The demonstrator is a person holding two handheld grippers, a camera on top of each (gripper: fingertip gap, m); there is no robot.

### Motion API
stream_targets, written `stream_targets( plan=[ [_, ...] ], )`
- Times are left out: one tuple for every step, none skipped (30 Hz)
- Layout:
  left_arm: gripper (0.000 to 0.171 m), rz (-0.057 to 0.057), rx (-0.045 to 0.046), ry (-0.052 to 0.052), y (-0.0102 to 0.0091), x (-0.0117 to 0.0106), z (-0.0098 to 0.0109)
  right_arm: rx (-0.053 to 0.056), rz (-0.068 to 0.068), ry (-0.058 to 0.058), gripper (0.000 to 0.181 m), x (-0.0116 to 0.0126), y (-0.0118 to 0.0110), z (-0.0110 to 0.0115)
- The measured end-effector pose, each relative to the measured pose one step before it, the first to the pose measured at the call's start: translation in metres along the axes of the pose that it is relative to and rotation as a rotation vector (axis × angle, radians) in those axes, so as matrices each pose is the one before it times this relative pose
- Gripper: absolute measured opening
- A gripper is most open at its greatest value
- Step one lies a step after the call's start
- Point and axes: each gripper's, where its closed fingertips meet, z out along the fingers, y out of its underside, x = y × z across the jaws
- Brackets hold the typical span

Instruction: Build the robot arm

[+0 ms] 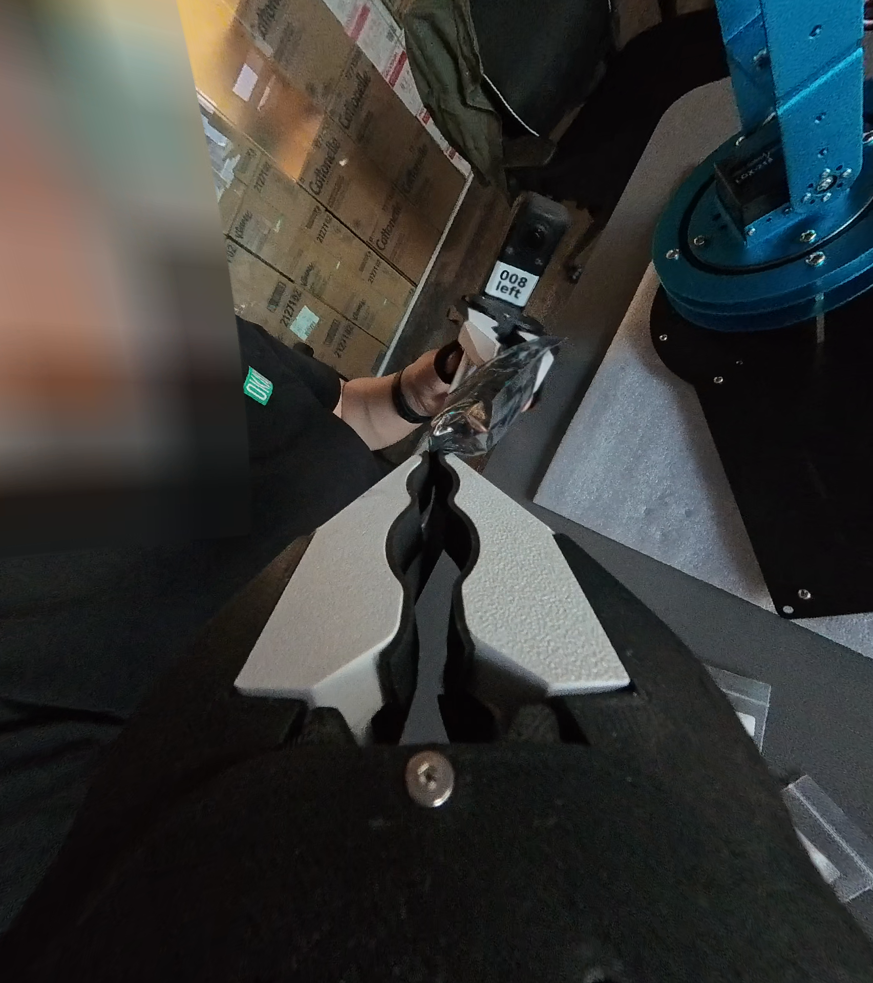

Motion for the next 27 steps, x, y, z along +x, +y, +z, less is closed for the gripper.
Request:
stream_targets(
  plan=[
    [0.018, 0.0017, 0.00997, 0.0172, -0.00139, 0.00333, -0.00011, 0.0064, 0.0029, -0.0037, 0.000, 0.00081, 0.00150, -0.00050],
    [0.018, 0.0054, 0.01268, 0.0201, -0.00162, 0.00381, 0.00055, 0.0107, 0.0046, -0.0105, 0.000, 0.00030, 0.00088, -0.00041],
    [0.017, 0.0056, 0.00845, 0.0128, -0.00092, 0.00269, 0.00135, 0.0167, 0.0014, -0.0214, 0.000, -0.00122, -0.00015, -0.00044],
    [0.018, 0.0048, 0.00044, 0.0036, -0.00006, 0.00108, 0.00158, 0.0207, 0.0006, -0.0219, 0.000, -0.00139, -0.00073, -0.00110],
    [0.018, -0.0012, -0.00164, 0.0030, -0.00014, 0.00042, 0.00134, 0.0152, 0.0061, -0.0068, 0.000, 0.00119, 0.00018, -0.00165],
    [0.017, -0.0114, 0.00392, 0.0046, -0.00120, 0.00011, 0.00068, 0.0102, 0.0071, 0.0057, 0.000, 0.00368, 0.00146, -0.00196],
    [0.018, -0.0175, 0.00608, 0.0037, -0.00143, -0.00066, 0.00019, 0.0084, 0.0092, 0.0093, 0.000, 0.00495, 0.00203, -0.00162],
    [0.017, -0.0123, 0.00533, 0.0062, -0.00099, -0.00019, 0.00023, 0.0073, 0.0123, 0.0053, 0.000, 0.00488, 0.00240, -0.00121],
    [0.017, -0.0093, 0.00270, 0.0043, -0.00005, -0.00042, 0.00044, 0.0104, 0.0129, -0.0088, 0.000, 0.00315, 0.00206, -0.00065],
    [0.017, -0.0112, -0.00265, 0.0000, 0.00090, -0.00123, 0.00070, 0.0115, 0.0130, -0.0088, 0.000, 0.00312, 0.00172, -0.00061],
    [0.017, -0.0124, -0.00524, -0.0021, 0.00132, -0.00186, 0.00084, 0.0058, 0.0100, 0.0041, 0.000, 0.00520, 0.00264, -0.00060],
    [0.017, -0.0133, -0.00225, 0.0012, 0.00088, -0.00153, 0.00058, 0.0001, 0.0067, 0.0073, 0.000, 0.00588, 0.00381, -0.00074],
    [0.016, -0.0140, 0.00035, 0.0021, 0.00030, -0.00142, 0.00035, 0.0074, 0.0043, -0.0058, 0.000, 0.00372, 0.00284, -0.00043],
    [0.017, -0.0117, -0.00226, -0.0060, 0.00075, -0.00225, 0.00026, 0.0097, 0.0081, -0.0122, 0.000, 0.00222, 0.00225, -0.00033],
    [0.017, -0.0041, -0.00321, -0.0106, 0.00082, -0.00264, 0.00012, 0.0068, 0.0100, -0.0052, 0.000, 0.00263, 0.00243, -0.00010],
    [0.017, 0.0023, -0.00280, -0.0169, 0.00068, -0.00310, -0.00013, 0.0045, 0.0038, -0.0023, 0.000, 0.00234, 0.00227, 0.00024],
    [0.017, 0.0104, -0.00216, -0.0266, 0.00033, -0.00392, -0.00046, 0.0026, 0.0014, -0.0017, 0.000, 0.00186, 0.00223, 0.00057],
    [0.016, 0.0189, -0.00271, -0.0274, 0.00027, -0.00354, -0.00062, -0.0018, 0.0058, 0.0026, 0.000, 0.00227, 0.00247, 0.00073],
    [0.014, 0.0223, -0.00560, -0.0198, 0.00048, -0.00201, -0.00052, 0.0003, 0.0041, 0.0024, 0.000, 0.00216, 0.00173, 0.00053],
    [0.012, 0.0167, -0.00815, -0.0171, 0.00060, -0.00192, -0.00049, 0.0040, 0.0021, -0.0034, 0.000, 0.00110, 0.00085, 0.00050],
    [0.010, 0.0075, -0.00724, -0.0086, 0.00015, -0.00096, -0.00038, 0.0006, 0.0033, -0.0042, 0.000, 0.00094, 0.00113, 0.00059],
    [0.006, 0.0010, -0.00336, -0.0028, -0.00048, -0.00062, -0.00021, 0.0011, 0.0012, -0.0020, 0.000, 0.00127, 0.00100, 0.00073],
    [0.004, -0.0001, 0.00158, -0.0078, -0.00083, -0.00173, -0.00007, 0.0056, 0.0038, -0.0078, 0.000, 0.00062, -0.00004, 0.00052],
    [0.004, -0.0016, 0.00073, -0.0091, -0.00060, -0.00228, -0.00003, 0.0036, 0.0068, -0.0098, 0.000, 0.00056, 0.00015, 0.00040],
    [0.004, -0.0039, 0.00131, 0.0051, -0.00078, -0.00047, 0.00016, 0.0036, 0.0013, -0.0046, 0.000, 0.00121, 0.00007, 0.00004],
    [0.004, -0.0104, 0.00409, 0.0156, -0.00103, 0.00097, 0.00026, 0.0045, 0.0006, -0.0047, 0.000, 0.00143, 0.00014, -0.00017],
    [0.006, -0.0163, 0.00022, 0.0151, -0.00039, 0.00108, 0.00082, 0.0033, 0.0055, -0.0065, 0.000, 0.00131, 0.00042, -0.00002]
  ],
)
